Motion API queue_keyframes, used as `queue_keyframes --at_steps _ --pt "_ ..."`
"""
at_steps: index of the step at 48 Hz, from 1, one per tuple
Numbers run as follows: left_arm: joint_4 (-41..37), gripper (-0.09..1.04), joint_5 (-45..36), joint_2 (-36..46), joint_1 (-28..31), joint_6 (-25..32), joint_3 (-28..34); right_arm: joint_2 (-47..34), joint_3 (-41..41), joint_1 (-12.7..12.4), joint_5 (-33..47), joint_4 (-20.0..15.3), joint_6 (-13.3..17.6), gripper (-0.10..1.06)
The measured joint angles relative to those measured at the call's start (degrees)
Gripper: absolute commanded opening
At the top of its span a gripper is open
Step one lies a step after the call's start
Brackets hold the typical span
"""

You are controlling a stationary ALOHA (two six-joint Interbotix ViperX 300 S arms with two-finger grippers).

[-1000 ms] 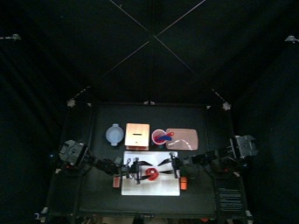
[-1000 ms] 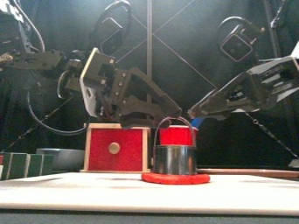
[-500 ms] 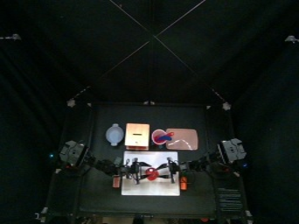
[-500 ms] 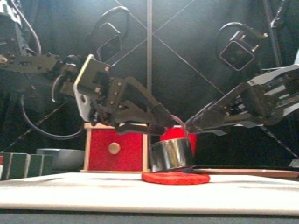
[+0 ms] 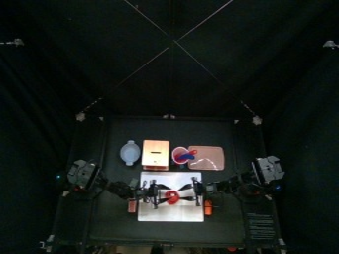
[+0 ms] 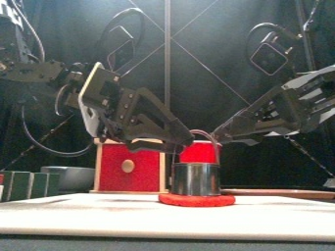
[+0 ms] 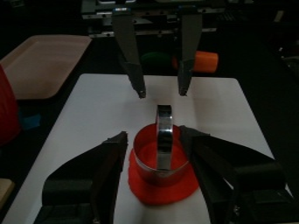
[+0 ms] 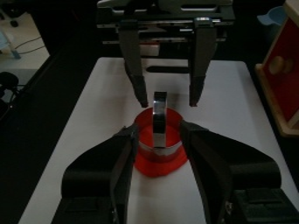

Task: Get the cutter from the drawer then cut the dough then place the extra dough in the bowl
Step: Cut the dough

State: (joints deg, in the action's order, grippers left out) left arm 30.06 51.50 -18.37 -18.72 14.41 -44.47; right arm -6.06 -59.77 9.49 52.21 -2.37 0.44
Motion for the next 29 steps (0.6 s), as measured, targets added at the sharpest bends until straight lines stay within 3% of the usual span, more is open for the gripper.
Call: queue_keyframes --at_steps 17,29 --pt "-0.09 0.86 0.09 0.0 0.09 0.26 0.18 -2.99 3.25 0.0 -2.81 -2.9 0.97 0.8" --pt "-0.26 0.86 0.0 0.0 0.09 0.26 0.18 -1.85 4.92 2.11 -9.49 -6.77 0.26 0.79"
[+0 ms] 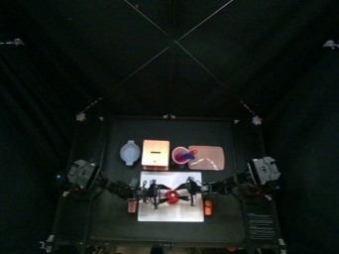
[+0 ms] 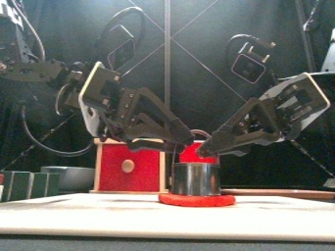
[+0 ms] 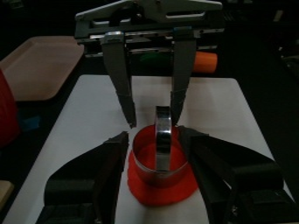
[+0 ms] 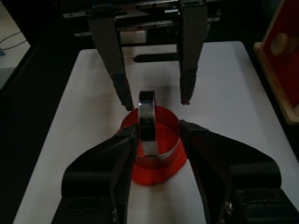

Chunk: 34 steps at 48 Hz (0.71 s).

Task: Get the cutter from the drawer then cut the dough then place the extra dough in the bowl
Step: Cut the dough

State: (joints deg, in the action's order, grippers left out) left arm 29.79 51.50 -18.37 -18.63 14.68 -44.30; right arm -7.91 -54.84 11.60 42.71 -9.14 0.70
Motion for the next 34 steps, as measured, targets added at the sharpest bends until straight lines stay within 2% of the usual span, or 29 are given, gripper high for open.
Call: queue_keyframes --at_steps 8,15,22,27,34 --pt "-0.09 0.85 -0.09 -0.09 0.0 0.0 0.0 0.18 0.35 0.18 -1.49 -0.26 -0.35 0.78" --pt "-0.44 0.7 -0.53 0.0 -0.09 0.0 0.0 0.44 -0.09 0.09 -1.58 0.0 -0.53 0.76" --pt "-0.53 0.57 -1.76 0.0 0.0 0.0 0.0 1.41 -0.09 0.0 -1.49 1.05 -0.7 0.64" --pt "-0.62 0.55 -3.25 -0.09 -0.09 0.09 0.09 1.41 -0.09 0.0 -1.49 1.93 -0.62 0.56" --pt "-0.62 0.54 -4.57 -0.18 -0.09 -0.18 0.26 0.88 -0.09 0.09 -1.49 2.2 -0.53 0.5"
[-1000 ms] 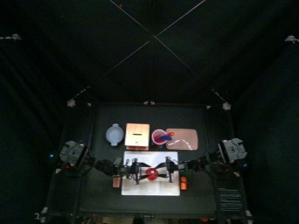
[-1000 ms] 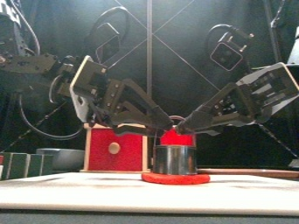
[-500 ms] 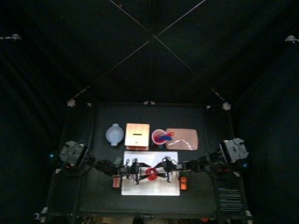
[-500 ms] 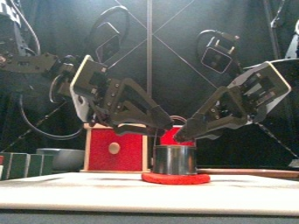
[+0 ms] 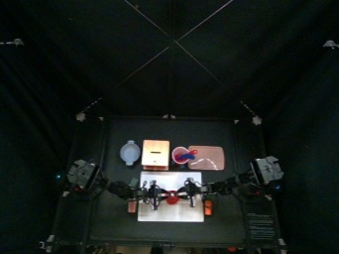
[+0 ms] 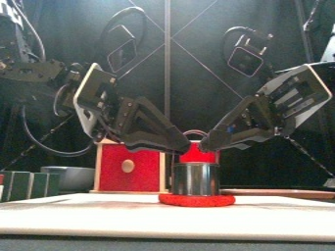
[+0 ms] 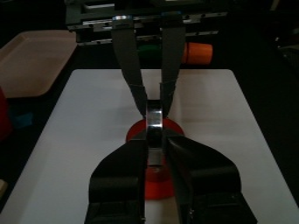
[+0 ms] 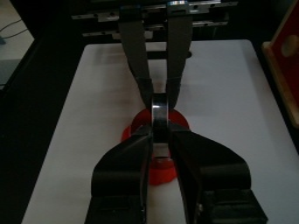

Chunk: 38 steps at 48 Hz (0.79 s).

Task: Get the cutter from the drawer then cut the dough then place the extra dough in the bowl
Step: Cut the dough

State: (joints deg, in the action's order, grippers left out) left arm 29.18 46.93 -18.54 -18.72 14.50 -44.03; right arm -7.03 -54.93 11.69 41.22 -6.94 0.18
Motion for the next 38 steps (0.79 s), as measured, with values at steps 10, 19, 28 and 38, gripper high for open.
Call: queue_keyframes --at_steps 10,19,28,38 --pt "1.67 0.54 -2.29 -1.41 0.0 -0.18 0.26 -1.67 -0.09 0.18 0.26 -0.26 0.7 0.49" --pt "3.96 0.53 -2.64 -3.52 -0.97 -1.49 0.88 -4.13 0.18 0.88 0.62 -2.64 0.7 0.49" --pt "4.04 0.53 -3.08 -6.24 -1.67 -4.66 2.2 -7.21 0.26 2.81 1.23 -6.15 0.7 0.49" --pt "4.04 0.53 -3.6 -6.33 -1.76 -4.92 2.29 -8.7 0.0 4.48 1.41 -10.46 -0.09 0.49"
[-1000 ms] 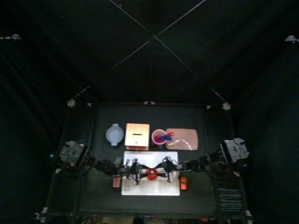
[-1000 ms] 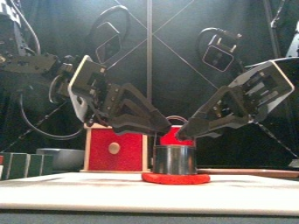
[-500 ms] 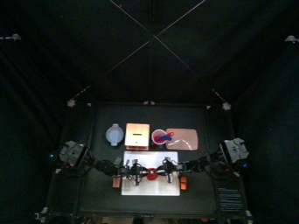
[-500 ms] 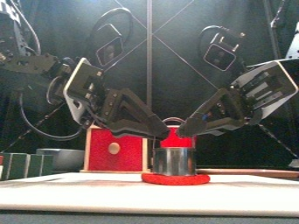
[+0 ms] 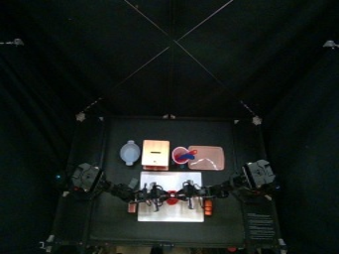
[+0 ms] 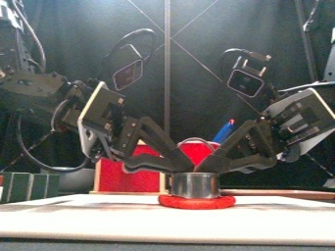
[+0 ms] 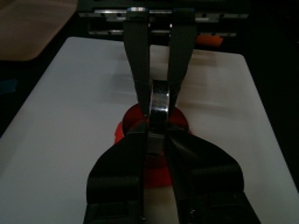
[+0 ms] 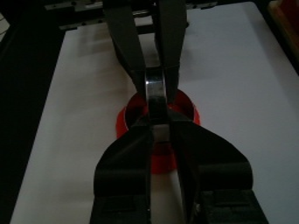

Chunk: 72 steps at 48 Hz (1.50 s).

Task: Get the cutter from the drawer then cut the dough then place the extra dough in the bowl
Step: Cut the dough

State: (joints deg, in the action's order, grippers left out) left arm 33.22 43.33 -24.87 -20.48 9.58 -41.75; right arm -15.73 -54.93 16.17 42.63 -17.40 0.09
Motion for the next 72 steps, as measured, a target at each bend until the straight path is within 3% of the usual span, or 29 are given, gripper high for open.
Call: queue_keyframes --at_steps 24,34,43,52,64,72 --pt "0.53 0.59 -1.76 1.49 0.35 0.0 0.26 1.76 0.0 -0.18 -0.53 -0.26 -0.44 0.51" --pt "0.44 0.72 -2.72 3.16 1.23 -0.09 0.35 2.72 0.88 -0.18 -3.08 -0.44 -0.44 0.52" --pt "-0.09 0.83 -3.25 4.75 1.67 0.7 0.53 3.43 1.93 -0.18 -4.13 -0.44 -0.26 0.62" --pt "-0.79 0.83 -3.6 6.5 1.93 3.87 0.53 4.39 2.29 -0.18 -5.1 -0.26 0.18 0.73" --pt "-0.79 0.82 -1.32 12.13 1.85 8.17 0.18 4.75 3.25 -0.09 -6.06 -0.44 0.35 0.74" --pt "-0.79 0.81 5.27 17.4 1.49 8.79 -3.25 5.98 4.57 -0.88 -7.47 -0.62 0.35 0.74"
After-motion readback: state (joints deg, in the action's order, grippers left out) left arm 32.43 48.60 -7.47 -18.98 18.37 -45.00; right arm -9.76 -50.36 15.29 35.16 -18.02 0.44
